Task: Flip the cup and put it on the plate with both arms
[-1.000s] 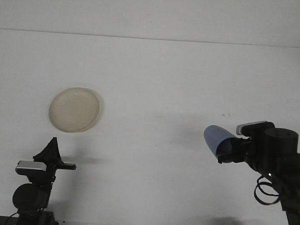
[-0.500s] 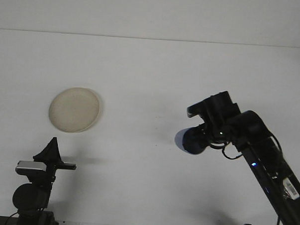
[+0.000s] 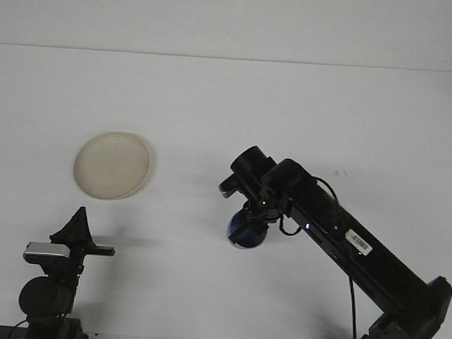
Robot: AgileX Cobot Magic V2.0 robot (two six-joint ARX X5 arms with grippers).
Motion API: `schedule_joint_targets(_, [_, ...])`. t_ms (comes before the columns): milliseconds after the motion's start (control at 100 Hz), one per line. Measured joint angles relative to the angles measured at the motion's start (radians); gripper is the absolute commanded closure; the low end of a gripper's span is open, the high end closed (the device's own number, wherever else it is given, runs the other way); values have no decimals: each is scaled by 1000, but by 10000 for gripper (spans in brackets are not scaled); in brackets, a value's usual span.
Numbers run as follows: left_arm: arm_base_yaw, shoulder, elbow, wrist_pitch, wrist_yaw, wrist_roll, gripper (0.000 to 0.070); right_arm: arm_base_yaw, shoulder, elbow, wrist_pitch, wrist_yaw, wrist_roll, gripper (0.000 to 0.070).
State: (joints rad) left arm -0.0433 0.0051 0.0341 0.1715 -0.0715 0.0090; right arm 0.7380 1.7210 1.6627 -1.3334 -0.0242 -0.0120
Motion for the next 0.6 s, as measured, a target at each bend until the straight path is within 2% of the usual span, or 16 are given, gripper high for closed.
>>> schedule_joint_targets(600, [0,0,0,0,0,0,688,34,112,0,33,0,-10,694])
